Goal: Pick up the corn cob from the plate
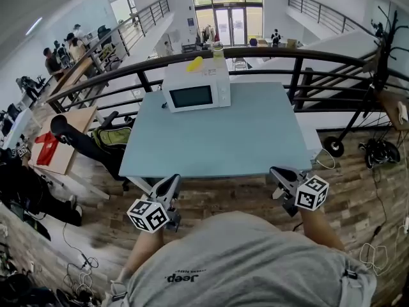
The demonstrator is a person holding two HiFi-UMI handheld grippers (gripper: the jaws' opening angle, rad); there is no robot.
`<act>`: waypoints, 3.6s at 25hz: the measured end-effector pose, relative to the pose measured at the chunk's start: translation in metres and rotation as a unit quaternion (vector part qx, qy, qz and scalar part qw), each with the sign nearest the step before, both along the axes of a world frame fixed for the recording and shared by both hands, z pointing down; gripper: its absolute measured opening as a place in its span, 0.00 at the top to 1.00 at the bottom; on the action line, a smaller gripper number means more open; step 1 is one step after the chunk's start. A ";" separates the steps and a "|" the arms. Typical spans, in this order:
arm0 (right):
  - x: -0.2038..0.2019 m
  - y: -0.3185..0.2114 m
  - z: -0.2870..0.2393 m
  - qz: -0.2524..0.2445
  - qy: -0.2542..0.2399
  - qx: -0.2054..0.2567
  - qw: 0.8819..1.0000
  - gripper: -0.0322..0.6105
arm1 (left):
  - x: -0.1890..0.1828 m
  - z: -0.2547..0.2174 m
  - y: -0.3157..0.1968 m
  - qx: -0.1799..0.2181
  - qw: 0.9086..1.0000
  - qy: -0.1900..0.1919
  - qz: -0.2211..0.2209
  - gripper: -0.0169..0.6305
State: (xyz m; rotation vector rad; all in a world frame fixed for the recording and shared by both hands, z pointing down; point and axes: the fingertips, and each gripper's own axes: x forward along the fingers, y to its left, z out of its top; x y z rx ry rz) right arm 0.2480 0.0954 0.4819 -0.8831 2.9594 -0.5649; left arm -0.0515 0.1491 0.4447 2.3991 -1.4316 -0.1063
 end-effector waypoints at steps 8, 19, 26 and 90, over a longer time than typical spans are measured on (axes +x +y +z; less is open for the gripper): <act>0.035 -0.007 0.008 -0.009 -0.019 -0.008 1.000 0.93 | 0.045 0.003 0.000 -0.013 1.000 -0.014 0.001 0.95; -0.007 -0.036 0.017 -0.025 -0.008 -0.010 1.000 0.93 | 0.016 0.019 -0.027 -0.021 1.000 -0.007 0.008 0.95; -0.074 -0.083 0.007 0.010 0.013 0.000 1.000 0.93 | -0.058 0.028 -0.088 -0.007 0.999 0.019 0.044 0.95; -0.173 -0.443 0.025 -0.034 0.009 -0.027 0.999 0.93 | -0.077 0.012 -0.403 -0.041 0.980 0.084 0.175 0.69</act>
